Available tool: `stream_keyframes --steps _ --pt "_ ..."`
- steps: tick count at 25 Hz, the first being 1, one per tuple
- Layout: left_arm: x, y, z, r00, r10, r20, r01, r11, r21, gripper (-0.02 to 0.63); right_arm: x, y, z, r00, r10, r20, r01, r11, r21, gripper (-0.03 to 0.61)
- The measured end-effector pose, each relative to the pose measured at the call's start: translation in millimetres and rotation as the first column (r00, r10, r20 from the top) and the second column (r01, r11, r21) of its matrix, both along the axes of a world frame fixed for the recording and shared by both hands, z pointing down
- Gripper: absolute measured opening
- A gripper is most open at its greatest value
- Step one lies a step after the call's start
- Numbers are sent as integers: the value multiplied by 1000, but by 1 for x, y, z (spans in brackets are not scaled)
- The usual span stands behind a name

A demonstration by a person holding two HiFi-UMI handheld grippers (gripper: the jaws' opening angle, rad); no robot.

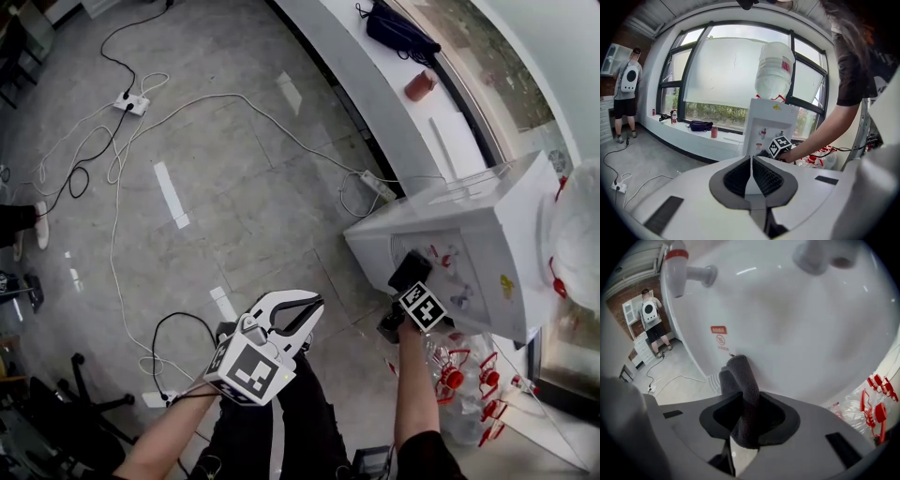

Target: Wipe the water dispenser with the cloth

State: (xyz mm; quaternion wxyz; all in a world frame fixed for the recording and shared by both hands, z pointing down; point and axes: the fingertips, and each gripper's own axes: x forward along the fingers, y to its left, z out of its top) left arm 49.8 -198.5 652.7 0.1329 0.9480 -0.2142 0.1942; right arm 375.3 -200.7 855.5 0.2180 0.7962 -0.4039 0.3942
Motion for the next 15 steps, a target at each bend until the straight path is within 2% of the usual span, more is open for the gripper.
stream_keyframes --steps 8,13,15 --pt "13 11 -1 999 47 -12 -47 999 7 20 53 86 -7 984 165 -68 -169 984 -54 109" --pt "15 26 -3 996 83 -13 -83 997 7 20 57 110 -18 990 61 -127 -76 990 -117 117" --pt "14 30 -3 996 92 -13 -92 996 8 20 56 113 -22 988 49 -148 -68 990 -125 115"
